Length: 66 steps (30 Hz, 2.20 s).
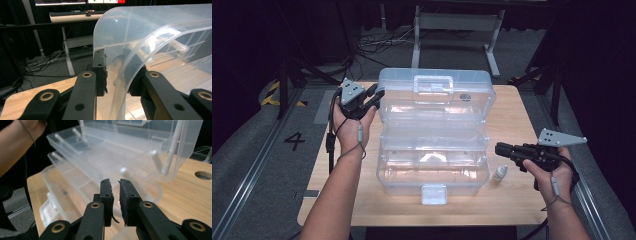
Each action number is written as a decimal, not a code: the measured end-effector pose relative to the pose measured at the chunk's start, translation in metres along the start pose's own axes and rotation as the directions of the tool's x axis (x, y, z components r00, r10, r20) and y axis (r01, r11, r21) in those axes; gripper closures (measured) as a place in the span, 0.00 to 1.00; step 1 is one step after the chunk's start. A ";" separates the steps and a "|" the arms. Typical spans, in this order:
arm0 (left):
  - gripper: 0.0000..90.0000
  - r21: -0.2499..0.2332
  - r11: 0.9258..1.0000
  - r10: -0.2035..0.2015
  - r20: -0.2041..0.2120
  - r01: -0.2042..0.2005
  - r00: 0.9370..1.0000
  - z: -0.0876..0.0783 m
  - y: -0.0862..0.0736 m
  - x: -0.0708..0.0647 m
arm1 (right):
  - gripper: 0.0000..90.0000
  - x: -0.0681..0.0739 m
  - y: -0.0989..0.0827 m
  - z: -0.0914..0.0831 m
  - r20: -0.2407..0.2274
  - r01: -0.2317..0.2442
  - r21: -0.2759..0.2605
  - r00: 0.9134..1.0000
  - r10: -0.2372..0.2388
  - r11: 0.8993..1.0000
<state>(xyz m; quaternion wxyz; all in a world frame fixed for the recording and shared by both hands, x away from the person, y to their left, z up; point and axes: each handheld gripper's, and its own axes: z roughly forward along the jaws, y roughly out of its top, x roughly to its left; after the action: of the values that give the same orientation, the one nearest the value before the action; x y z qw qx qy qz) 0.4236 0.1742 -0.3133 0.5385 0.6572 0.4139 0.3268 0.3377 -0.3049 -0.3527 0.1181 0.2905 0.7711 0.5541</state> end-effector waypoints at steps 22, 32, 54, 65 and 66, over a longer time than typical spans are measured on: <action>0.87 0.002 0.997 0.077 -0.068 -0.077 0.995 0.013 0.005 -0.001 | 0.89 0.005 -0.023 -0.006 -0.022 -0.014 0.038 1.000 0.015 0.999; 0.87 -0.026 0.997 0.068 -0.065 -0.070 0.996 0.018 0.003 0.003 | 0.89 0.004 -0.025 -0.005 -0.022 -0.020 0.041 1.000 0.021 0.999; 0.88 -0.053 0.997 0.063 -0.034 -0.065 0.997 0.044 0.000 0.021 | 0.88 0.001 -0.028 0.003 -0.019 -0.030 0.063 0.999 0.031 0.998; 0.89 -0.025 0.997 0.073 -0.042 -0.074 0.996 0.060 0.001 0.027 | 0.88 0.003 -0.030 0.000 0.004 -0.040 0.070 0.999 0.040 0.997; 0.89 -0.028 0.997 0.070 -0.040 -0.071 0.997 0.061 0.001 0.028 | 0.88 0.003 -0.030 0.000 0.007 -0.042 0.069 0.999 0.041 0.997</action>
<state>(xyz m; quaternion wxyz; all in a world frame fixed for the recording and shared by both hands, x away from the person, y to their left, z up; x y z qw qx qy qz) 0.4897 0.1721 -0.3258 0.5281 0.6570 0.3959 0.3643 0.3258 -0.3102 -0.3803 0.0987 0.3120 0.7832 0.5288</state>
